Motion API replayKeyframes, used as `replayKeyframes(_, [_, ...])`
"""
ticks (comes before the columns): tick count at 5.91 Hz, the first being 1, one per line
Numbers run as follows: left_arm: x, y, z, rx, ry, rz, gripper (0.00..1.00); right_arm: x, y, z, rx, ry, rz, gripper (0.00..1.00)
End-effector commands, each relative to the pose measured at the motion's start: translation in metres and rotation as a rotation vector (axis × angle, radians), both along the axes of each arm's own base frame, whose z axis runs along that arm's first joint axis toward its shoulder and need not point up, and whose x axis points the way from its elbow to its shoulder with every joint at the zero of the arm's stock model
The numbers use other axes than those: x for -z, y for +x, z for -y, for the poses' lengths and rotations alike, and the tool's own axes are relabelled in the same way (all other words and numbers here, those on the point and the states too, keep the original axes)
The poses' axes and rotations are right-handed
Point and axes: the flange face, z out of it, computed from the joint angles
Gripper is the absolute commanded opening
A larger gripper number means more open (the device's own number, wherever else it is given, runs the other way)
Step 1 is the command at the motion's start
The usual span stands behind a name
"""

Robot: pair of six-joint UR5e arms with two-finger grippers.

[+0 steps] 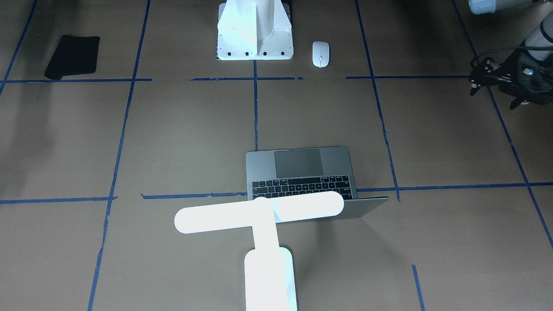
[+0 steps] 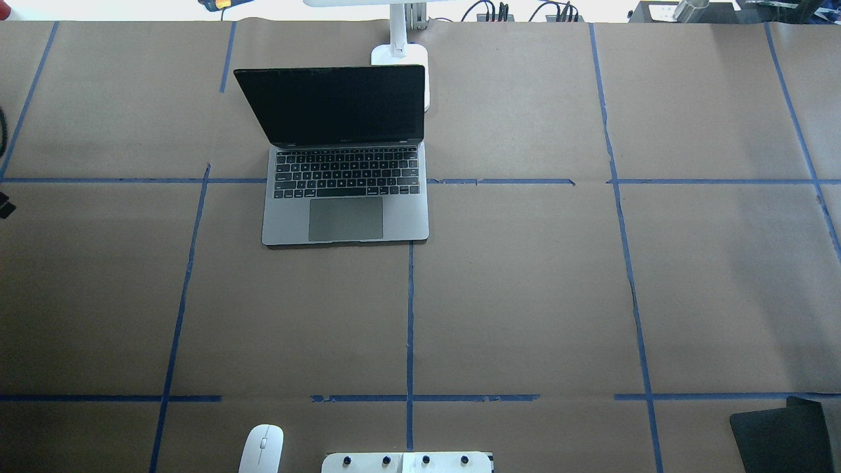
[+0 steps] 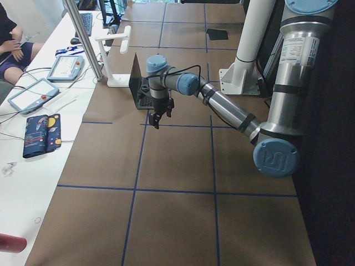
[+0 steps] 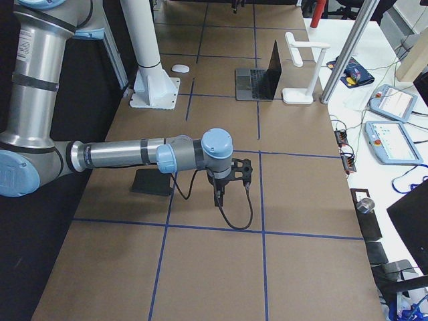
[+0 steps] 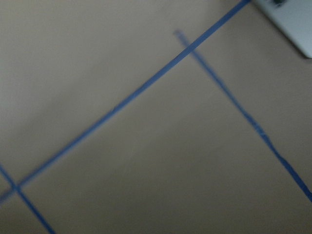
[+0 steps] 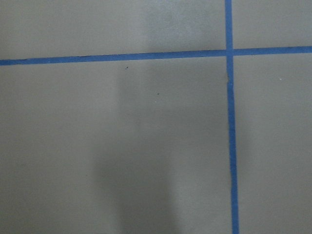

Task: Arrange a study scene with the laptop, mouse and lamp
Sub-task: 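Release the laptop and withdraw the left gripper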

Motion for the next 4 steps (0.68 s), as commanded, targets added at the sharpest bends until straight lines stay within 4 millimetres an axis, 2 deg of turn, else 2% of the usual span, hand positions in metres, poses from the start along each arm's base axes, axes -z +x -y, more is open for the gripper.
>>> replayKeyframes(1, [-0.037,-0.03,-0.023,0.072,-0.095,-0.058,1.0,0.002,-0.051,-0.042,-0.053,-0.017,0.075,1.0])
replayKeyframes(2, [-0.055,-0.034,-0.035,0.076,-0.081,-0.067,1.0,-0.01,-0.063,-0.078,-0.052,0.001,0.075,1.0])
replayKeyframes(4, [-0.068,-0.037,-0.04,0.092,-0.121,-0.072,1.0,-0.029,-0.074,-0.145,0.033,0.02,0.081,1.0])
